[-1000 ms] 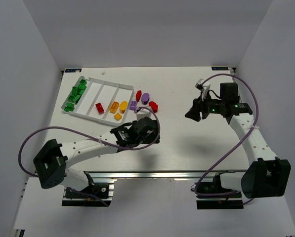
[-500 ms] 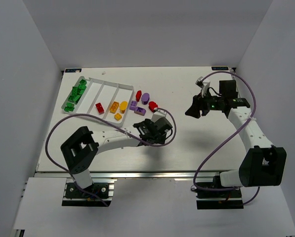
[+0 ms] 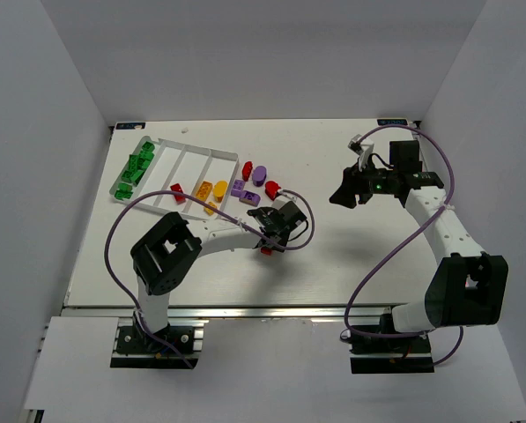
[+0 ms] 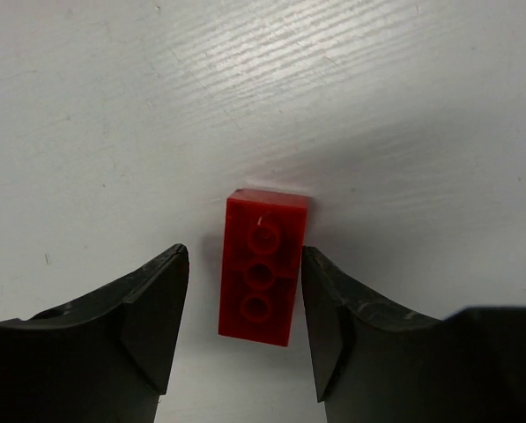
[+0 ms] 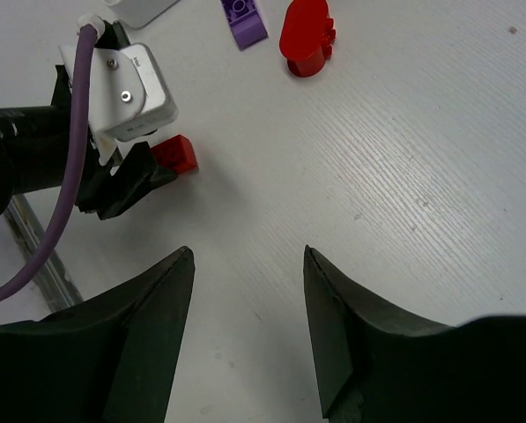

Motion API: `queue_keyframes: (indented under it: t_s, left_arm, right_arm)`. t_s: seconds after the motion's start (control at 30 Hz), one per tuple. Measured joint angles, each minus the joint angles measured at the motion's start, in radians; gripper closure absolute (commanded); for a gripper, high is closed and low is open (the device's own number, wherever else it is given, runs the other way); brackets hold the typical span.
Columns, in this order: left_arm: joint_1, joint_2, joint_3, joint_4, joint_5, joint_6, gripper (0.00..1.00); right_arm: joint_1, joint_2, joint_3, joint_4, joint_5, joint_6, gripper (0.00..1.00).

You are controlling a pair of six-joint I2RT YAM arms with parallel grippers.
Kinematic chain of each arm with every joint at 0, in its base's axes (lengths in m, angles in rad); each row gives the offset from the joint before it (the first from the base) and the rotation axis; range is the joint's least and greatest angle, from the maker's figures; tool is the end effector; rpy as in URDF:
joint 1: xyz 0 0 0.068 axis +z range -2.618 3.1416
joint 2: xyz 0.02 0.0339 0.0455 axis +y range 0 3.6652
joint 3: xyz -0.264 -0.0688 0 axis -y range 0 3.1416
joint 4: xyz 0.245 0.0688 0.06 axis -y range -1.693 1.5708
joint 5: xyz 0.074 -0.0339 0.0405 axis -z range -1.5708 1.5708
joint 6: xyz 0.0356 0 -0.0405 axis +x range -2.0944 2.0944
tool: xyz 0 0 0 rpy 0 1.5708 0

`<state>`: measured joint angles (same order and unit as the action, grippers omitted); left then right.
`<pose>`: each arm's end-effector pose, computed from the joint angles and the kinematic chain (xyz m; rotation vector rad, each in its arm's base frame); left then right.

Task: Sort the legos into containers by color

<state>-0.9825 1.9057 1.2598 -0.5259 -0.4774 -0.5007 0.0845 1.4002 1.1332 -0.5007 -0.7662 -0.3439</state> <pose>0.2242 -0.3067 0.1660 0.4827 2.4866 0.1084 0.2959 0.0498 0.2977 -0.8187 2.0281 0.7431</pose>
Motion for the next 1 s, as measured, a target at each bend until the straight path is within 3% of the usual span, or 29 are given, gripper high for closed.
queue_keyframes:
  t_s: [0.1, 0.23, 0.3, 0.47, 0.77, 0.87, 1.0]
  left_arm:
    - [0.020, 0.000, 0.000, 0.005, 0.003, 0.008, 0.40]
    - [0.042, 0.000, -0.002, 0.018, 0.028, 0.016, 0.58]
    - [0.048, 0.000, -0.003, 0.027, 0.040, 0.022, 0.60]
    - [0.055, -0.006, -0.016, 0.050, 0.052, 0.021, 0.77]
    - [0.163, -0.160, -0.111, 0.056, 0.130, -0.009, 0.82]
    - [0.256, -0.289, -0.143, 0.071, 0.169, -0.019, 0.82]
    - [0.432, -0.456, -0.159, 0.118, 0.235, -0.019, 0.83]
  right_arm:
    - [0.000, 0.010, 0.000, 0.003, 0.000, 0.000, 0.42]
    - [-0.002, 0.026, 0.000, 0.003, 0.000, 0.001, 0.42]
    - [-0.004, 0.032, 0.000, 0.003, 0.000, 0.001, 0.42]
    - [-0.006, 0.040, 0.000, 0.003, 0.000, 0.001, 0.42]
    - [-0.006, 0.047, 0.000, 0.006, -0.004, 0.001, 0.46]
    - [-0.006, 0.049, 0.000, 0.006, -0.018, 0.000, 0.54]
    - [-0.002, 0.062, 0.000, 0.008, -0.047, -0.008, 0.83]
